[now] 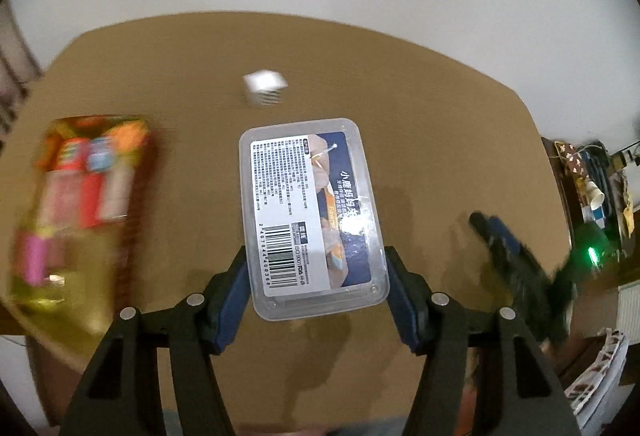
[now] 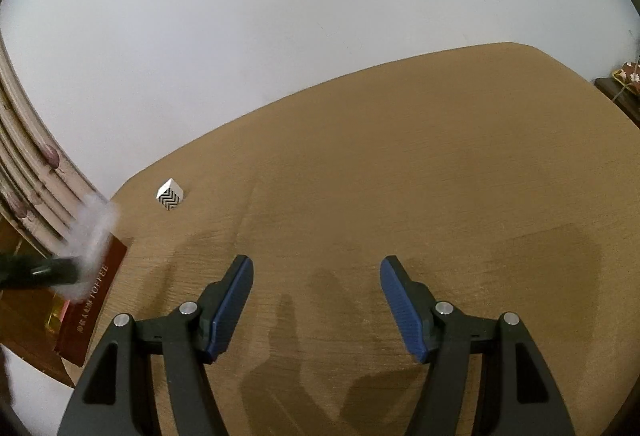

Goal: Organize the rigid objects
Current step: 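Lower the clear box into the tray and open the left gripper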

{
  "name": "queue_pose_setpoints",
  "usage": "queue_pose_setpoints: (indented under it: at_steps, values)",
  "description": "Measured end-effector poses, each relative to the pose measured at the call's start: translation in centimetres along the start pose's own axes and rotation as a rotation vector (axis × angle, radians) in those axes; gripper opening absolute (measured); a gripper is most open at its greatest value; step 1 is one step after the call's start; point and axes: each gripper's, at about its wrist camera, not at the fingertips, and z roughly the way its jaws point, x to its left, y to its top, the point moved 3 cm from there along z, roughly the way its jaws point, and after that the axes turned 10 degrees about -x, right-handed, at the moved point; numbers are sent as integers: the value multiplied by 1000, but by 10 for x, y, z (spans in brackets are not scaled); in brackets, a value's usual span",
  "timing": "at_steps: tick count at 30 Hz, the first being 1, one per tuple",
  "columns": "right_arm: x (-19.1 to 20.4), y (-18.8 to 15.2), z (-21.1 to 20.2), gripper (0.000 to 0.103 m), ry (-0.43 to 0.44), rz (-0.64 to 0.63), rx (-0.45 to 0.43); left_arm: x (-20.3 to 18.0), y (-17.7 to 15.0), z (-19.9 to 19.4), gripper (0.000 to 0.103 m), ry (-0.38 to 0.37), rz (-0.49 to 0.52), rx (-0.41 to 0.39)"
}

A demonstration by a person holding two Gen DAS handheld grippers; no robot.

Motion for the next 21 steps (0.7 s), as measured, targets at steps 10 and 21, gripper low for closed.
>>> queue_pose_setpoints:
  at_steps: [10, 21]
  values:
    - [8, 1, 19, 68, -38, -13, 37, 147, -4, -69, 59, 107, -63, 2]
    - [13, -7, 27, 68, -46, -28, 49, 174, -39, -12, 59, 89, -82, 120]
